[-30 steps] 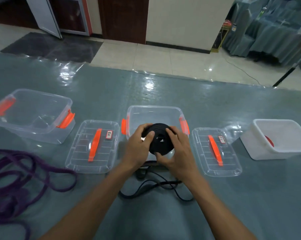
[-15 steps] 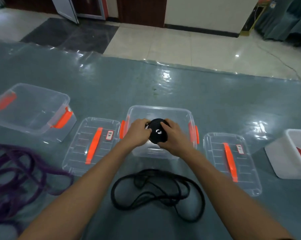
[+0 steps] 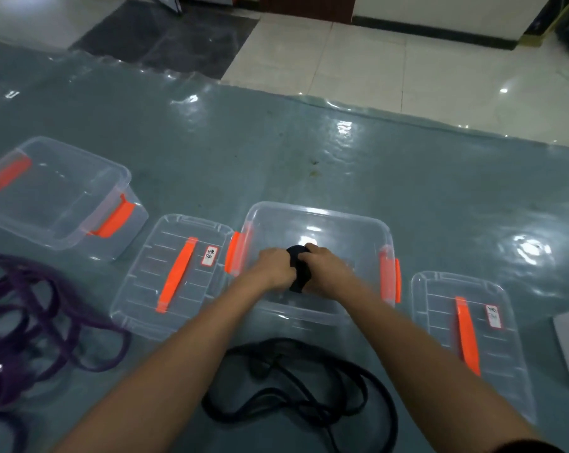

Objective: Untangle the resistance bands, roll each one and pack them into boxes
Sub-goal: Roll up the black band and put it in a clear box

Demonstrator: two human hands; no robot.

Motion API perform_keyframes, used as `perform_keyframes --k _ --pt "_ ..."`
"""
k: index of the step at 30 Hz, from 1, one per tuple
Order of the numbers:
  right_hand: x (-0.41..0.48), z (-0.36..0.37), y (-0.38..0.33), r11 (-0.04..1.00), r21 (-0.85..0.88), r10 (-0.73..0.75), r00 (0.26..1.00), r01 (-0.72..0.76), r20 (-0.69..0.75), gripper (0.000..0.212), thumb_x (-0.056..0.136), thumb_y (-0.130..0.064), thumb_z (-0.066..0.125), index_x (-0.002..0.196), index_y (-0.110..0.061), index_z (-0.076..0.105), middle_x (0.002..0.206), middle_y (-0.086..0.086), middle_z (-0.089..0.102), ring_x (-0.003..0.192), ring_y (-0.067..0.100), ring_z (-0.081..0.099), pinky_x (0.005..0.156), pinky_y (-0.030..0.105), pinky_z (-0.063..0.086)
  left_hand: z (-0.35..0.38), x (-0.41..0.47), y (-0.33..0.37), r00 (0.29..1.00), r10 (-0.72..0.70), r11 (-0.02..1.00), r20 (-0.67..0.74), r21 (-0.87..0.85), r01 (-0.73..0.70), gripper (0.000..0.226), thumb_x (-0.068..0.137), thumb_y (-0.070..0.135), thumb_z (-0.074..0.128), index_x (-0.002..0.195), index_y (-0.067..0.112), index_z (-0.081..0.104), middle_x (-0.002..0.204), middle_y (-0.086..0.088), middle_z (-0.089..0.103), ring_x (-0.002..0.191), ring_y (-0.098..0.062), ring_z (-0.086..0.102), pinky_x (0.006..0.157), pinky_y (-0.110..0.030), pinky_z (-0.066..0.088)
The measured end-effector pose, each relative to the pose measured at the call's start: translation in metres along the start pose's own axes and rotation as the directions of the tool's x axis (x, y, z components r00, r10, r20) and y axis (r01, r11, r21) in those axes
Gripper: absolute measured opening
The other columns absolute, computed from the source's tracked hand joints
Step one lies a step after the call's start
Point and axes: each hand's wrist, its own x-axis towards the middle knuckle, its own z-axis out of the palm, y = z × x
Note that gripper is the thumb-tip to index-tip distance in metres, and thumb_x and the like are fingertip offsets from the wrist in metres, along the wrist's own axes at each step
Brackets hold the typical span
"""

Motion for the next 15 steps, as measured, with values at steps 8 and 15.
perform_keyframes --k 8,15 --pt "-0.033 -0.026 -0.009 0.991 0.136 0.034 0.993 -0.018 -0.117 0.030 0.086 -0.019 0.066 0.115 -0.011 0.066 0.115 0.012 0.055 0.119 0.039 0.048 0.086 0.033 0.038 -0.019 -0.023 0.006 0.975 0.215 0.971 -0.053 0.117 -0.208 0.021 0.096 0.023 0.050 0.098 0.013 0.068 0.111 -0.013 0.068 0.094 -0.032 0.063 0.080 -0.039 0.052" --pt "-0.151 -0.026 -0.045 0.883 0.422 0.150 0.729 0.205 -0.668 0.024 0.091 -0.003 0.063 0.112 -0.012 0.072 0.110 -0.001 0.072 0.100 0.013 0.065 0.088 0.024 0.052 0.000 -0.115 -0.014 0.725 0.504 0.749 -0.470 -0.181 -0.637 0.023 0.094 0.015 0.060 0.111 0.012 0.075 0.101 0.001 0.073 0.090 -0.012 0.065 0.083 -0.026 0.050"
